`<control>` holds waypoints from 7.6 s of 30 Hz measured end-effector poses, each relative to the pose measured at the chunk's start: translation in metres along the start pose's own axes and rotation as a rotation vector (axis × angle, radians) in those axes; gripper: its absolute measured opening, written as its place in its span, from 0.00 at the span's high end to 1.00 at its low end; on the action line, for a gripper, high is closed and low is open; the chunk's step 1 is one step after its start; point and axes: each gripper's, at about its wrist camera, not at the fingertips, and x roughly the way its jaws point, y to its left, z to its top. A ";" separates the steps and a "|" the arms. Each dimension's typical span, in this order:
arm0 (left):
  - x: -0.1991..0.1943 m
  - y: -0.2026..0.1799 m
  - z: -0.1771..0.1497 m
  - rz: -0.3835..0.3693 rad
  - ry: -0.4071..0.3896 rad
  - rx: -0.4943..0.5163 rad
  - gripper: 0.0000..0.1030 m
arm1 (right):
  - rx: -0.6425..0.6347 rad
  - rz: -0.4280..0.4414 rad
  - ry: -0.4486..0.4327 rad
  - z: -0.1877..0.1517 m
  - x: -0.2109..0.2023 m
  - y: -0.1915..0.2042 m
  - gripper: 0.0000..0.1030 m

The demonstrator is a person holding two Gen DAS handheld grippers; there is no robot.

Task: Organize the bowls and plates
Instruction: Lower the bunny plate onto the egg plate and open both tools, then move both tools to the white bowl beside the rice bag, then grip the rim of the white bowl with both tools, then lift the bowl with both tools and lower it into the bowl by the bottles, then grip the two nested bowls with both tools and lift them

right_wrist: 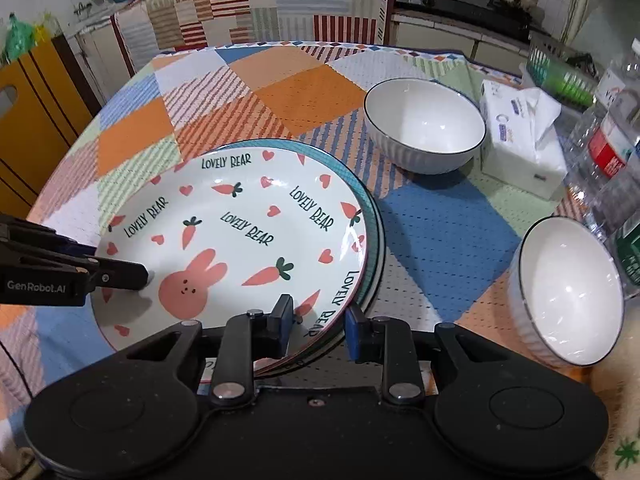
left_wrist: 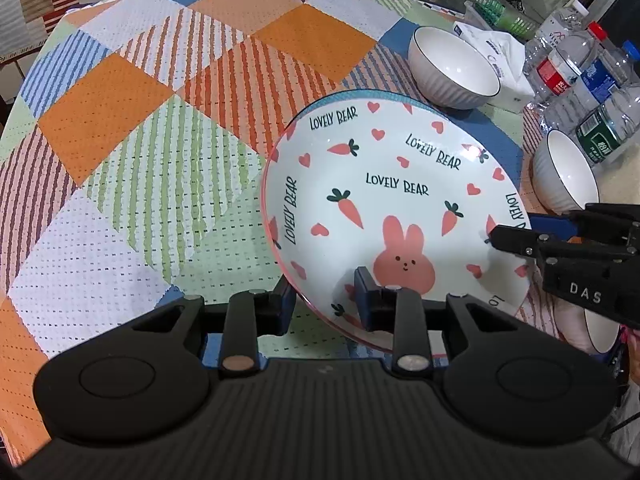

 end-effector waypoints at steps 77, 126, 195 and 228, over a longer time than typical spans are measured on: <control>0.013 -0.220 -0.072 -0.101 0.017 0.185 0.42 | -0.016 -0.032 -0.105 -0.181 -0.070 -0.100 0.10; -0.003 -0.146 -0.085 -0.052 0.065 0.052 0.82 | -0.221 0.118 -0.186 -0.154 -0.025 -0.025 0.07; 0.117 -0.202 0.071 -0.211 -0.007 -0.083 0.84 | 0.440 -0.116 -0.348 -0.100 0.018 -0.123 0.18; -0.028 -0.142 0.025 -0.333 -0.041 -0.148 0.86 | 0.044 -0.078 -0.499 -0.100 -0.076 -0.068 0.11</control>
